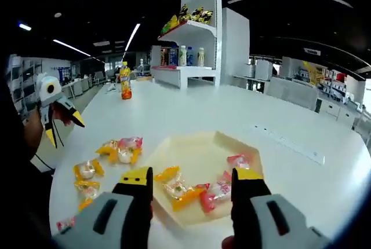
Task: Pick up the marshmallows scattered on the table and place them into the bowl on the table
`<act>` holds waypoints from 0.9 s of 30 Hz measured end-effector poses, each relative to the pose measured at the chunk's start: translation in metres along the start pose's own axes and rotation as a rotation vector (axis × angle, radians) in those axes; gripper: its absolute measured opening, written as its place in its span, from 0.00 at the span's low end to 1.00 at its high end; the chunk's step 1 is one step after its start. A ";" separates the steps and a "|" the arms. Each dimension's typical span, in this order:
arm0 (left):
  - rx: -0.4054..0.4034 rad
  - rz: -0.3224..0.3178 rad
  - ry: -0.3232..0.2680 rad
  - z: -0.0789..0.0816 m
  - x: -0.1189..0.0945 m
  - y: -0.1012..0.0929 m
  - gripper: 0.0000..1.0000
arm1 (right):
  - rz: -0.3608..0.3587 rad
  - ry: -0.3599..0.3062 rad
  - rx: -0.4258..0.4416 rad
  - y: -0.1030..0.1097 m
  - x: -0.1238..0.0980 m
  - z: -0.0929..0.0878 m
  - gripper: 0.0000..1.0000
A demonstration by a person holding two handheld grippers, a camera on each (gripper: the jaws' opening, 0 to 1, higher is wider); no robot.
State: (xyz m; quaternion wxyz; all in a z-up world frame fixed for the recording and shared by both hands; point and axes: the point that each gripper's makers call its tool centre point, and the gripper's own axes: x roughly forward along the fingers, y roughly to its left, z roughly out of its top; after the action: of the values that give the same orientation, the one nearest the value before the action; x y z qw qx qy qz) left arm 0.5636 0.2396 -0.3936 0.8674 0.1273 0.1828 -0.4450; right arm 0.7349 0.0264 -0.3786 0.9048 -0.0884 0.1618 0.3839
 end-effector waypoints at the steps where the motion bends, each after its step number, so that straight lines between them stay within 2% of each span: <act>1: 0.002 0.000 0.001 0.000 0.000 0.000 0.57 | -0.011 0.002 0.013 -0.002 -0.002 -0.001 0.53; 7: 0.010 -0.018 -0.006 0.003 0.004 -0.006 0.57 | -0.017 -0.042 0.068 -0.001 -0.013 0.009 0.53; 11: 0.016 -0.021 0.000 0.005 0.004 -0.006 0.57 | -0.031 -0.059 0.063 -0.003 -0.017 0.018 0.50; 13: 0.020 -0.021 0.000 0.007 0.004 -0.006 0.57 | -0.023 -0.062 0.065 0.003 -0.019 0.018 0.50; 21: 0.038 -0.026 -0.016 0.016 0.005 -0.008 0.57 | -0.022 -0.008 0.060 0.006 -0.019 0.006 0.50; 27: 0.031 -0.032 -0.010 0.012 0.007 -0.008 0.57 | -0.027 0.003 0.067 0.011 -0.023 0.003 0.50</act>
State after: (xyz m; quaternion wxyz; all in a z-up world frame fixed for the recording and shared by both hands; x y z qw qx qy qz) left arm 0.5637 0.2256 -0.3865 0.8589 0.1357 0.1734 -0.4624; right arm 0.7129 0.0194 -0.3677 0.9121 -0.0608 0.1744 0.3661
